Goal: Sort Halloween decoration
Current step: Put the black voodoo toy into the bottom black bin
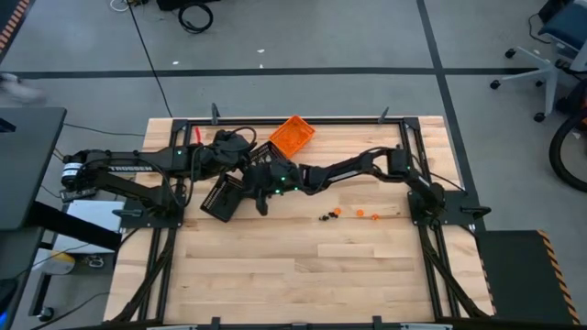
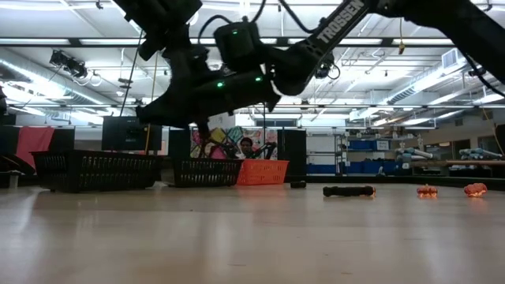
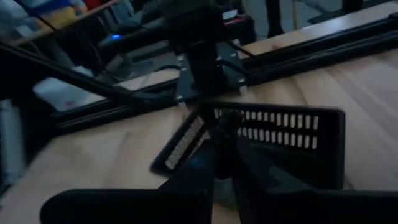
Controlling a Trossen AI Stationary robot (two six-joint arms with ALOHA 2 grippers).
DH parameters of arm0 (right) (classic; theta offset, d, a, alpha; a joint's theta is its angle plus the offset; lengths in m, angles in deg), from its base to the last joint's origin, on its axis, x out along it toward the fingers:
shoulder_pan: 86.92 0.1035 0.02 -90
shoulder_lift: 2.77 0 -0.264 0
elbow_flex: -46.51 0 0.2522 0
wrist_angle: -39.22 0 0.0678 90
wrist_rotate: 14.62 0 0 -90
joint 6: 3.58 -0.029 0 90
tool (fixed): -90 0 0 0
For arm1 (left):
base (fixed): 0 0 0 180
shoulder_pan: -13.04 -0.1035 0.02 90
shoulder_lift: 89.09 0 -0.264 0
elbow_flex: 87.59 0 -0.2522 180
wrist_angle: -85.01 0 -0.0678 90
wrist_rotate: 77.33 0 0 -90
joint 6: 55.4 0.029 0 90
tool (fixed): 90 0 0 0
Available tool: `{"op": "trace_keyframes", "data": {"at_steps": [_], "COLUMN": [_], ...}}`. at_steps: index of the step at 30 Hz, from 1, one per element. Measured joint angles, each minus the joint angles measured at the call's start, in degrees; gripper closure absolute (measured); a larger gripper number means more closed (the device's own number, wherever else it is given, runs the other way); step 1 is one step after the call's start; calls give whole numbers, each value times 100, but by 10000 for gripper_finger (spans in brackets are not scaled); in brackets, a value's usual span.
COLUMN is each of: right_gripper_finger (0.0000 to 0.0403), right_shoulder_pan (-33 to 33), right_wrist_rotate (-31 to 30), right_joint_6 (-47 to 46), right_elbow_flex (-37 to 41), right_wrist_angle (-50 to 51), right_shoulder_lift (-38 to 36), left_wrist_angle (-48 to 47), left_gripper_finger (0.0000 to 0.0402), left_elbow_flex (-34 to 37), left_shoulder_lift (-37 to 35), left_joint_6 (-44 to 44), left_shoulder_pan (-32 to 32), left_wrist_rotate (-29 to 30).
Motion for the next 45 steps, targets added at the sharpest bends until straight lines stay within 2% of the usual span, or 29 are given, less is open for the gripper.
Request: {"op": "trace_keyframes", "data": {"at_steps": [7,13,23,30,37,45], "right_gripper_finger": [354,320,267,267,268,269], "right_shoulder_pan": [4,-13,-110,-316,-458,-631], "right_wrist_rotate": [-271,-217,88,240,242,-298], "right_joint_6": [213,436,596,619,1168,1914], "right_elbow_flex": [-906,-1337,-1338,-1338,-1317,-830], "right_wrist_angle": [560,995,1105,2132,2983,3994], "right_shoulder_lift": [577,765,766,538,288,-394], "left_wrist_angle": [0,2,26,28,29,54], "left_gripper_finger": [402,402,402,401,401,402], "left_elbow_flex": [0,0,2,2,2,2], "left_shoulder_lift": [0,0,0,-2,-2,-2], "left_joint_6": [0,2,0,0,0,2], "left_shoulder_pan": [-4,-2,-3,-13,-13,11], "left_wrist_rotate": [22,16,24,85,57,-99]}}
